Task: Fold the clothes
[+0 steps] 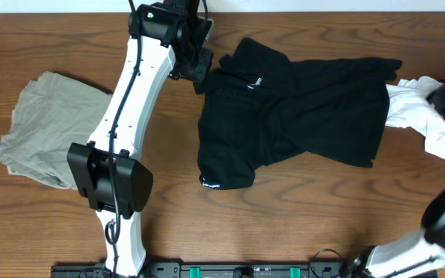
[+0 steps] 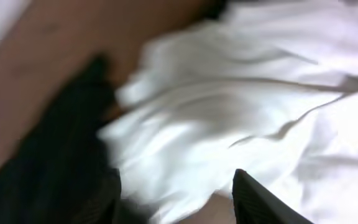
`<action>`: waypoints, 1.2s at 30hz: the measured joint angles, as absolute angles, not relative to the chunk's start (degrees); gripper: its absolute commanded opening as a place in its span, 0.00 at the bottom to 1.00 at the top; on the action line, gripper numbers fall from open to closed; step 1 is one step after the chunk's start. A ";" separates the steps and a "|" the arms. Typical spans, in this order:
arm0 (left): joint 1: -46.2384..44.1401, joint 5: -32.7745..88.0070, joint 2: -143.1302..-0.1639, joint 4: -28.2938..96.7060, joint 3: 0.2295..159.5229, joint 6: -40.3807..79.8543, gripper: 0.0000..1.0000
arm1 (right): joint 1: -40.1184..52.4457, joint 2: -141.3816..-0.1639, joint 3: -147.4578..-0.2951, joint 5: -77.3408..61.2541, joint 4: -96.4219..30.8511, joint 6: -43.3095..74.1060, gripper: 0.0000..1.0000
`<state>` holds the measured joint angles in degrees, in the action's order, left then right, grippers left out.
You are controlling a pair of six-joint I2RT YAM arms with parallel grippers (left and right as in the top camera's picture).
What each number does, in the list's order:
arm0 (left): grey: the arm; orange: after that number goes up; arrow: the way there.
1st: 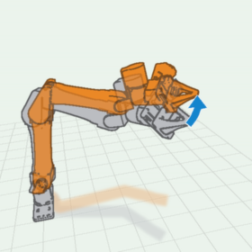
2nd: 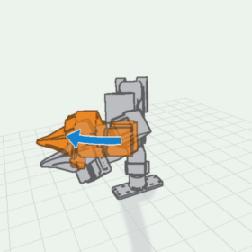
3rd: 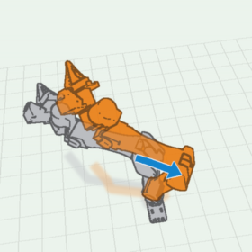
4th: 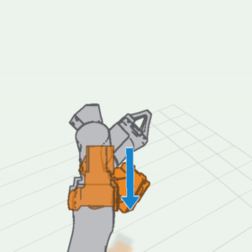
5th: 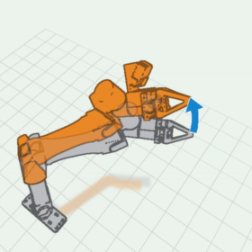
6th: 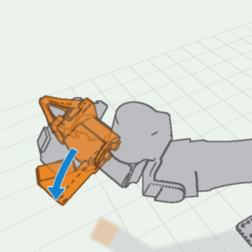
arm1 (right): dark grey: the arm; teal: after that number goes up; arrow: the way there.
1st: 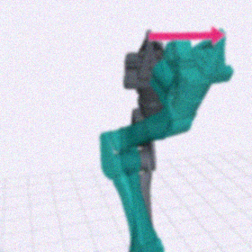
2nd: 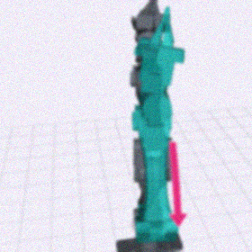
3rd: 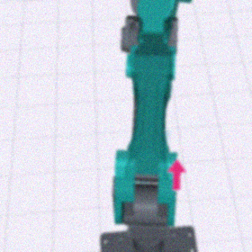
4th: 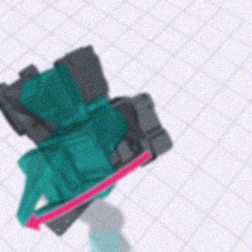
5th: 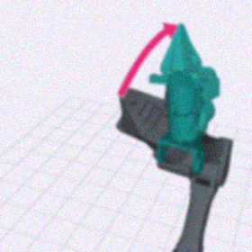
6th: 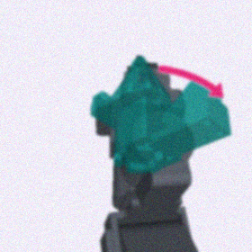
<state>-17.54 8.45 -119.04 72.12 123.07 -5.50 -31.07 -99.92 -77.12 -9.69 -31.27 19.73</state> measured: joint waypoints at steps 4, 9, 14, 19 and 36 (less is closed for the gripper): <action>-18.70 8.56 -119.04 75.35 122.96 -6.33 0.43 | -26.55 -88.38 -77.82 -10.31 -42.81 16.69 0.56; -19.46 8.64 -118.50 73.95 119.81 -6.59 0.43 | -20.25 -85.80 -77.91 -10.70 -52.34 13.08 0.51; -19.40 8.75 -117.95 66.59 111.74 -7.49 0.43 | -13.69 -87.50 -76.64 -10.72 -55.20 10.33 0.50; -19.29 11.44 -117.95 56.51 103.55 -9.34 0.43 | -9.30 -87.83 -75.18 -10.70 -55.24 8.75 0.50; -17.41 16.25 -119.72 39.00 98.87 -12.38 0.43 | -6.17 -87.85 -66.35 -10.48 -52.93 8.23 0.51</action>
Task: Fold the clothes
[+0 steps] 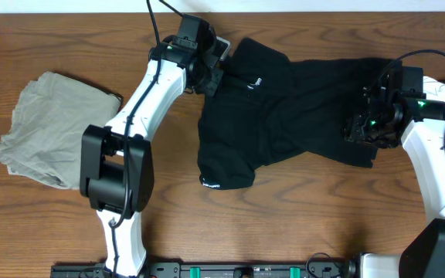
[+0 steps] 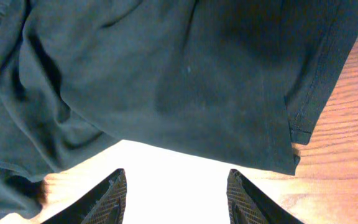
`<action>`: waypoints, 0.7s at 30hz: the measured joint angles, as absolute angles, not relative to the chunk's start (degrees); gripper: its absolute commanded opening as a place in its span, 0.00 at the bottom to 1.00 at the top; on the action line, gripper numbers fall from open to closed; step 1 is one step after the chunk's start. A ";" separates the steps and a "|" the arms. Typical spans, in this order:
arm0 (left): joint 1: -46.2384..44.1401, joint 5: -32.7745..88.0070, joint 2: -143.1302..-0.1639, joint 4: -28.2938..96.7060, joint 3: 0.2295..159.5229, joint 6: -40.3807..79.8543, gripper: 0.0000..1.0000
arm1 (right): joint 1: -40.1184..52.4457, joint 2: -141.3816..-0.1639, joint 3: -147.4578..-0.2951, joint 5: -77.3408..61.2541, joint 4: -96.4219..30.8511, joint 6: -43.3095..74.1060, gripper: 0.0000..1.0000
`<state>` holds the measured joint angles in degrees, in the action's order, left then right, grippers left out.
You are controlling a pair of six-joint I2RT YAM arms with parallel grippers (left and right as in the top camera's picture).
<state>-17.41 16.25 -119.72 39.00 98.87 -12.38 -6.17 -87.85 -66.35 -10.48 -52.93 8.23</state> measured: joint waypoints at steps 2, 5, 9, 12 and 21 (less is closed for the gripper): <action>-16.67 17.08 -121.21 38.00 98.87 -12.49 0.43 | -6.17 -87.85 -66.35 -10.33 -52.40 8.21 0.51; -15.64 18.72 -123.63 37.15 98.87 -12.49 0.43 | -6.17 -87.85 -66.24 -9.96 -51.13 8.05 0.51; -14.94 19.88 -126.08 37.04 98.85 -12.49 0.43 | -6.17 -87.85 -65.49 -9.52 -48.07 7.99 0.51; -15.03 20.80 -126.45 37.01 98.80 -12.49 0.43 | -6.09 -88.07 -64.27 -9.41 -46.09 7.99 0.51; -15.11 24.38 -126.61 36.58 98.80 -12.25 0.43 | -4.40 -94.85 -62.06 -9.37 -41.91 7.90 0.49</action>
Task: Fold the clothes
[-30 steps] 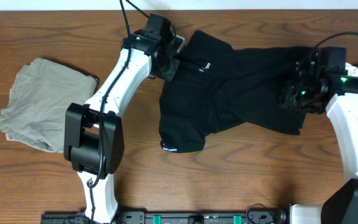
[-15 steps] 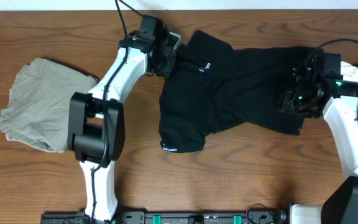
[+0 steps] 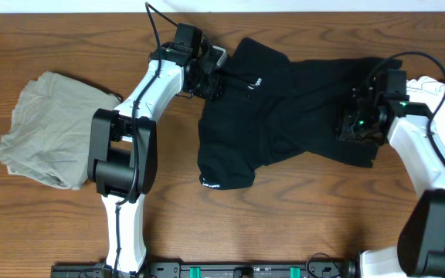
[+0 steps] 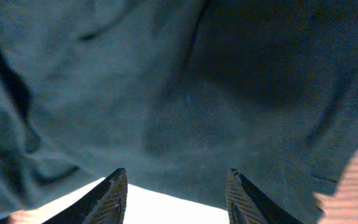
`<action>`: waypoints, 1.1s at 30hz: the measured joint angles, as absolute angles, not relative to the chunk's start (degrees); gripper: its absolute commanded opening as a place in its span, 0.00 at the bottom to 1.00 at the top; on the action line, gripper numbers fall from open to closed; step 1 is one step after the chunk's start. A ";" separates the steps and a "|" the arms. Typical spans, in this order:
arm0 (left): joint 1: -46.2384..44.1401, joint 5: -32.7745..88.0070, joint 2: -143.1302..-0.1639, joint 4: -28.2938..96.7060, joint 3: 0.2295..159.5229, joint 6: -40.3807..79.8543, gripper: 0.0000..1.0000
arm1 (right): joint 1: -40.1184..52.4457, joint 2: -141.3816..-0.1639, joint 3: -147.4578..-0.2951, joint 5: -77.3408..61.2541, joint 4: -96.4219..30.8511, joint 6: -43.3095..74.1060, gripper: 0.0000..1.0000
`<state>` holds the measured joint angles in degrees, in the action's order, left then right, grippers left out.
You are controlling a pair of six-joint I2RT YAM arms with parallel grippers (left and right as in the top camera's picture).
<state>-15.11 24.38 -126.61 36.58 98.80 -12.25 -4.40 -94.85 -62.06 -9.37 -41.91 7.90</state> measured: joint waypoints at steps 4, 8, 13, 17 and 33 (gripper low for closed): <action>-15.11 25.39 -127.55 36.53 98.80 -12.03 0.43 | -4.25 -98.63 -62.02 -9.34 -41.01 7.86 0.49; -15.18 25.56 -128.88 36.45 98.80 -11.99 0.43 | -4.25 -102.56 -62.02 -8.05 -40.21 7.86 0.49; -15.35 25.58 -129.23 36.45 98.80 -11.86 0.43 | -4.27 -106.06 -62.35 -7.18 -39.22 7.86 0.47; -15.73 25.58 -129.64 37.12 98.80 -11.81 0.43 | -4.36 -106.52 -62.67 -6.26 -39.33 8.40 0.46; -11.20 26.20 -131.11 39.59 98.91 -9.02 0.38 | -14.50 -107.02 -63.11 0.89 -40.84 11.79 0.49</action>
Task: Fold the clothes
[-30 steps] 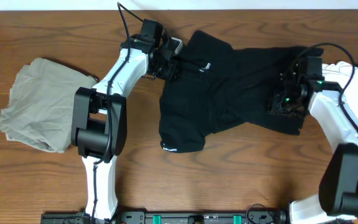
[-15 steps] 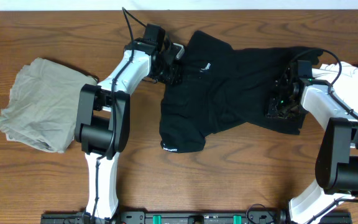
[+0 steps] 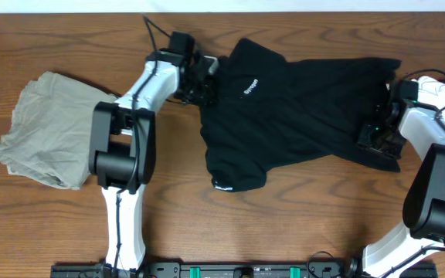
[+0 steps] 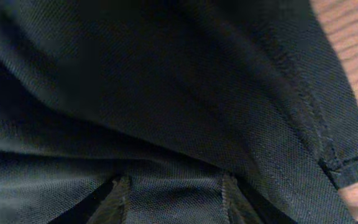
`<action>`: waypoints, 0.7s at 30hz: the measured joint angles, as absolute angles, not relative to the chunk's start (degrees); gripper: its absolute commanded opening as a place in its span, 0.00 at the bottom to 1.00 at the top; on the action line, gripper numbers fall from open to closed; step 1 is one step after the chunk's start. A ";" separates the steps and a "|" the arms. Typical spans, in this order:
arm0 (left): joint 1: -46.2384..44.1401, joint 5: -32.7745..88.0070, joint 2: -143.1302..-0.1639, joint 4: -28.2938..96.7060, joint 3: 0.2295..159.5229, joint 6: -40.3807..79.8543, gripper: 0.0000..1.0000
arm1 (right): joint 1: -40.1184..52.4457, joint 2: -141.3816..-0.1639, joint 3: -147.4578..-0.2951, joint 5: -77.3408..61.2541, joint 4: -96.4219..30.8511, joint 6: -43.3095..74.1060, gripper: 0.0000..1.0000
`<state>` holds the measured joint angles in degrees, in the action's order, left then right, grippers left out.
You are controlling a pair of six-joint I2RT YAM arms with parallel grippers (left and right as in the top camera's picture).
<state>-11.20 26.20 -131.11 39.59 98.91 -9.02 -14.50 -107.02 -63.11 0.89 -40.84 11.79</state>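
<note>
A black polo shirt (image 3: 300,108) lies spread across the middle of the table, collar to the left. My left gripper (image 3: 201,83) sits at its collar edge; the overhead view does not show how its jaws stand. My right gripper (image 3: 378,139) is down on the shirt's lower right hem. In the right wrist view its fingers (image 4: 120,196) stand apart, pressed into the black fabric (image 4: 185,93), which fills the frame and lies between them. The hem's side slit (image 4: 347,165) shows at the right.
A crumpled grey-green garment (image 3: 45,127) lies at the left. A white garment (image 3: 439,89) lies at the far right, just beyond the black shirt. Bare wood (image 3: 300,224) runs along the front of the table.
The right gripper has moved from the shirt's right middle to its lower right hem and sits low against the fabric. The shirt has shifted a little to the right. The left gripper stays at the collar.
The right gripper was first over the white garment at the far right, the left at the black shirt's collar. Then the right gripper hung open above the shirt's right side. Now it presses on the hem and the shirt lies slightly further right.
</note>
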 measured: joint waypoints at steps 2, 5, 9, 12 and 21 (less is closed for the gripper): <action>-9.45 26.24 -131.11 40.18 98.94 -8.34 0.38 | -14.83 -107.02 -63.11 0.99 -40.82 12.16 0.49; -7.03 26.63 -131.09 41.21 99.00 -7.51 0.38 | -14.94 -107.02 -63.11 1.17 -40.82 13.15 0.49; -5.19 27.83 -131.09 43.13 99.04 -7.55 0.40 | -14.94 -107.02 -63.11 1.26 -40.77 13.67 0.49; -5.06 28.34 -131.00 43.44 99.04 -7.73 0.43 | -14.94 -107.02 -63.11 1.23 -40.77 13.93 0.49; -6.57 24.99 -126.87 46.37 98.02 -9.37 0.45 | -14.83 -107.02 -63.31 1.13 -40.88 14.06 0.46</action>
<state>-6.57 24.99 -126.87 46.37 98.02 -9.37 -14.83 -107.02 -63.31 1.13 -40.88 14.06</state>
